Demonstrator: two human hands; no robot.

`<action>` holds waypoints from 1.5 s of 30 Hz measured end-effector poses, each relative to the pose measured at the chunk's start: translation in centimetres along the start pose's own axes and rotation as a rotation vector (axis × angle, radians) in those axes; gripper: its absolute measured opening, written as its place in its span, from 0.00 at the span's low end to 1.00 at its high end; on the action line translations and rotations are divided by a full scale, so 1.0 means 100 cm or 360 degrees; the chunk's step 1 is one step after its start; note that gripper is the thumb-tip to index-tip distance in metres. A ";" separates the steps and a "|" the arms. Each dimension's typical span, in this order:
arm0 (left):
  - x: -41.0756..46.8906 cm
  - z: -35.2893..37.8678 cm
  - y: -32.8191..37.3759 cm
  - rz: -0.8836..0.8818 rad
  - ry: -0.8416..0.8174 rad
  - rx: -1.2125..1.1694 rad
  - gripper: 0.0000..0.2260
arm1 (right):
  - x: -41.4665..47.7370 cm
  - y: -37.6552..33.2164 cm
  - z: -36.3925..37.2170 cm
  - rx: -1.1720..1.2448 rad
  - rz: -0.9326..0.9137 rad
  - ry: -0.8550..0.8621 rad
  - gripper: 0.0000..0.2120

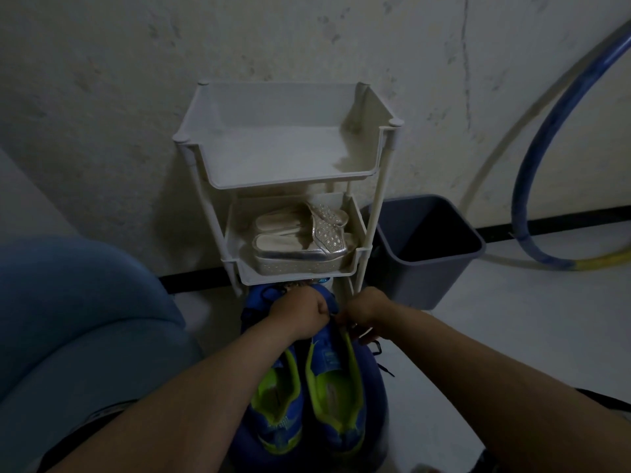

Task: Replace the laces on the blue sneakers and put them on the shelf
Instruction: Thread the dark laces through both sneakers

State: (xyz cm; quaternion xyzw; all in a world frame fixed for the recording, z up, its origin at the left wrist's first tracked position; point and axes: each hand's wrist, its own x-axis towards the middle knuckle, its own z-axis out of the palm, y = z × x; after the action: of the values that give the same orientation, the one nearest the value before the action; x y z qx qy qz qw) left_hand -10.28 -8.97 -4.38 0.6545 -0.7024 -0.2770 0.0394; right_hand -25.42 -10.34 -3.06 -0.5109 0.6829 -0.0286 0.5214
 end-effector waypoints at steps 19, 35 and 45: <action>-0.005 0.016 0.001 -0.0160 0.0133 -0.0230 0.13 | 0.003 0.001 0.003 -0.0009 -0.0042 0.0049 0.07; -0.001 0.002 0.004 -0.0078 -0.0070 -0.0116 0.05 | 0.005 0.006 0.000 0.0005 -0.0062 -0.0068 0.08; 0.009 -0.022 0.013 0.0107 -0.0050 -0.0148 0.07 | 0.000 -0.013 -0.021 0.0797 -0.0487 0.0228 0.10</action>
State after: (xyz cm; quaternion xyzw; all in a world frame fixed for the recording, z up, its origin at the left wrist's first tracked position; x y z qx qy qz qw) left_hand -10.63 -10.59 -2.20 0.6235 -0.7109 -0.3181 0.0682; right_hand -26.16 -11.99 -1.38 -0.4600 0.6048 -0.3104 0.5712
